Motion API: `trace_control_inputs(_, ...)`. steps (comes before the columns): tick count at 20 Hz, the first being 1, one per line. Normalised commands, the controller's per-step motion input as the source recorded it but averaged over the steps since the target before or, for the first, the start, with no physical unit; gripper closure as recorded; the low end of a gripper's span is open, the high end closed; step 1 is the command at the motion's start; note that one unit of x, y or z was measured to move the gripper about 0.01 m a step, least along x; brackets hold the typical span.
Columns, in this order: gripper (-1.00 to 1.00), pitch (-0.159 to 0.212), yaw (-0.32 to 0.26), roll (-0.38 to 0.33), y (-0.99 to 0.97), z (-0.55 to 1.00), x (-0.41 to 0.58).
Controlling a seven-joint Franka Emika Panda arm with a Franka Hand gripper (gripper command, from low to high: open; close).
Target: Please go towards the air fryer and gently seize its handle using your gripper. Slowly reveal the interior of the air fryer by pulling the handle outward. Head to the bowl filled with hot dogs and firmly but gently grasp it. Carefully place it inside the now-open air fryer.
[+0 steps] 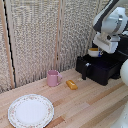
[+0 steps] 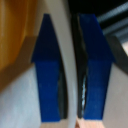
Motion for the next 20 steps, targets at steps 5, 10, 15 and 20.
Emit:
trace_control_inputs(5, 1.0, 0.112, 0.118, 0.004, -0.47, -0.09, 0.405)
trace_control_inputs(10, 1.0, 0.108, 0.069, -0.003, -0.09, -0.14, 0.356)
trace_control_inputs(15, 1.0, 0.053, 0.0, -0.022, -0.06, -0.2, 0.259)
trace_control_inputs(20, 1.0, 0.0, 0.0, -0.063, -0.21, -0.14, 0.194)
